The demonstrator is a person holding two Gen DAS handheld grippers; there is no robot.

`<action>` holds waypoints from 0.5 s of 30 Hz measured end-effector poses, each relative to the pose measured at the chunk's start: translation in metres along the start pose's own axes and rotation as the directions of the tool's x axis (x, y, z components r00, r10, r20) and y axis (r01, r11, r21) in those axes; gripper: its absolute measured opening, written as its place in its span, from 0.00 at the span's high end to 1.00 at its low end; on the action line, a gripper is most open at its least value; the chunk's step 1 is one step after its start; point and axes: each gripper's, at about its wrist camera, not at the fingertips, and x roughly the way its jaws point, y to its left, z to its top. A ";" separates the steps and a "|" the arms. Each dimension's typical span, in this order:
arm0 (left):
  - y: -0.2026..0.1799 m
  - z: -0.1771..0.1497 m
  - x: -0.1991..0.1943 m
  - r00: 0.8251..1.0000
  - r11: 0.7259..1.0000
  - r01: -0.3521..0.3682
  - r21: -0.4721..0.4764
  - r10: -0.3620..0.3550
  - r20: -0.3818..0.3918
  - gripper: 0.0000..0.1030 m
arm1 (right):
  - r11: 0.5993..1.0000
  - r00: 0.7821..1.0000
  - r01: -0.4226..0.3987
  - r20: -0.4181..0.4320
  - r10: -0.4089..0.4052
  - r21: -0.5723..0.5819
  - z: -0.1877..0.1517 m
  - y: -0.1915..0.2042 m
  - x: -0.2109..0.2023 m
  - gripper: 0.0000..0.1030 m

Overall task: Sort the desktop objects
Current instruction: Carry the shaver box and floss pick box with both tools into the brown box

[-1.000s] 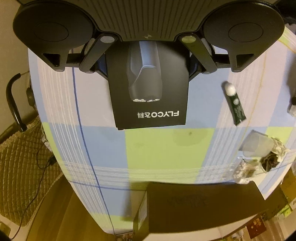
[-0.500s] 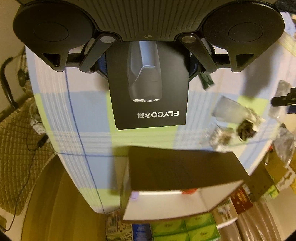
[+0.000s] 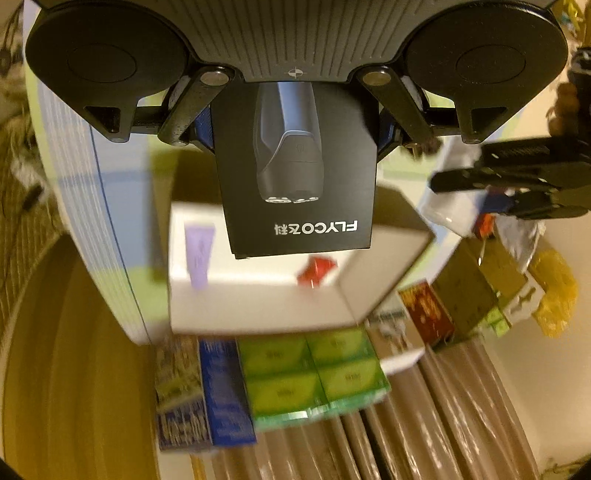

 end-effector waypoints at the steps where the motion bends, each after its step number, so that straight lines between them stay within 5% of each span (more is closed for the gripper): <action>1: 0.001 0.009 0.004 1.000 1.000 -0.001 0.000 0.001 0.006 0.48 | 1.000 1.000 0.002 0.012 -0.002 0.001 0.008 0.002 0.003 0.26; 15: 0.017 0.111 0.079 0.999 0.999 -0.041 0.033 0.041 0.020 0.48 | 0.994 0.993 0.103 0.061 -0.105 0.041 0.113 -0.008 0.070 0.26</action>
